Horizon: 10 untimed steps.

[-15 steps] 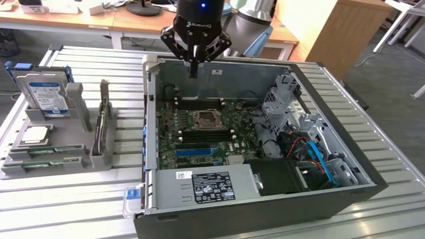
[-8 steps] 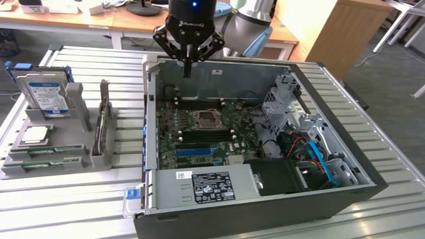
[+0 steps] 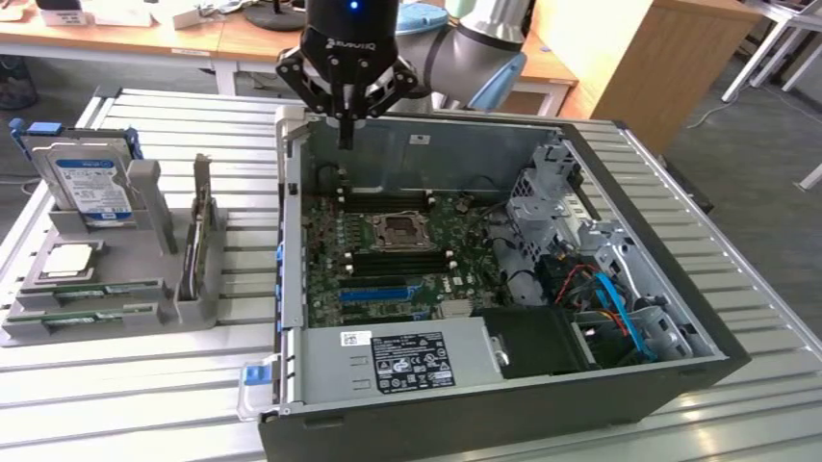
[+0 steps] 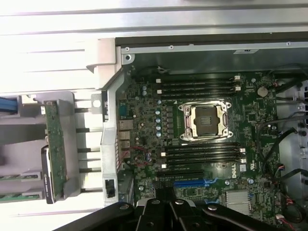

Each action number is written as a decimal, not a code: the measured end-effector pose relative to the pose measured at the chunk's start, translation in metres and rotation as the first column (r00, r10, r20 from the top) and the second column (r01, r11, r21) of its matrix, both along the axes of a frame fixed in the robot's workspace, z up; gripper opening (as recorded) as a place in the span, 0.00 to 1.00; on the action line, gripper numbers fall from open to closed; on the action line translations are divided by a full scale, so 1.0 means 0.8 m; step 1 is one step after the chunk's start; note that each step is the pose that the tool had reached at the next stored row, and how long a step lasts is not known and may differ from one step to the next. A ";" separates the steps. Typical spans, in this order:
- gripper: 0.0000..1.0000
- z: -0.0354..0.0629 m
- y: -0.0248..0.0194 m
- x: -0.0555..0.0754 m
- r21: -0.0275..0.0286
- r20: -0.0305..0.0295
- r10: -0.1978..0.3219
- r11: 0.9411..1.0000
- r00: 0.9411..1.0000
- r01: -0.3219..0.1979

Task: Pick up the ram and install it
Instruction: 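Reach for the ram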

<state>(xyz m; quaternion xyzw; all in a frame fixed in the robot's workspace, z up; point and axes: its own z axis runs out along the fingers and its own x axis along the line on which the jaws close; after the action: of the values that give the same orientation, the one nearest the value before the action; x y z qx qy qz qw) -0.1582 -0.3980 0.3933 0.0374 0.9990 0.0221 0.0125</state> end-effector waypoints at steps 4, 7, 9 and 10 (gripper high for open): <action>0.11 0.000 0.0007 -0.012 0.000 0.000 0.000 1.000 1.000 0.000; 0.11 0.000 0.0011 -0.021 0.000 0.000 0.000 1.000 1.000 0.000; 0.11 0.000 0.0013 -0.025 0.000 0.000 0.000 1.000 1.000 0.000; 0.11 0.000 0.0015 -0.028 0.000 0.000 0.000 1.000 1.000 0.000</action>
<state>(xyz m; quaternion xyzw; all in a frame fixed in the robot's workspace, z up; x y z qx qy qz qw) -0.1805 -0.3968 0.3932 0.0374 0.9990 0.0221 0.0125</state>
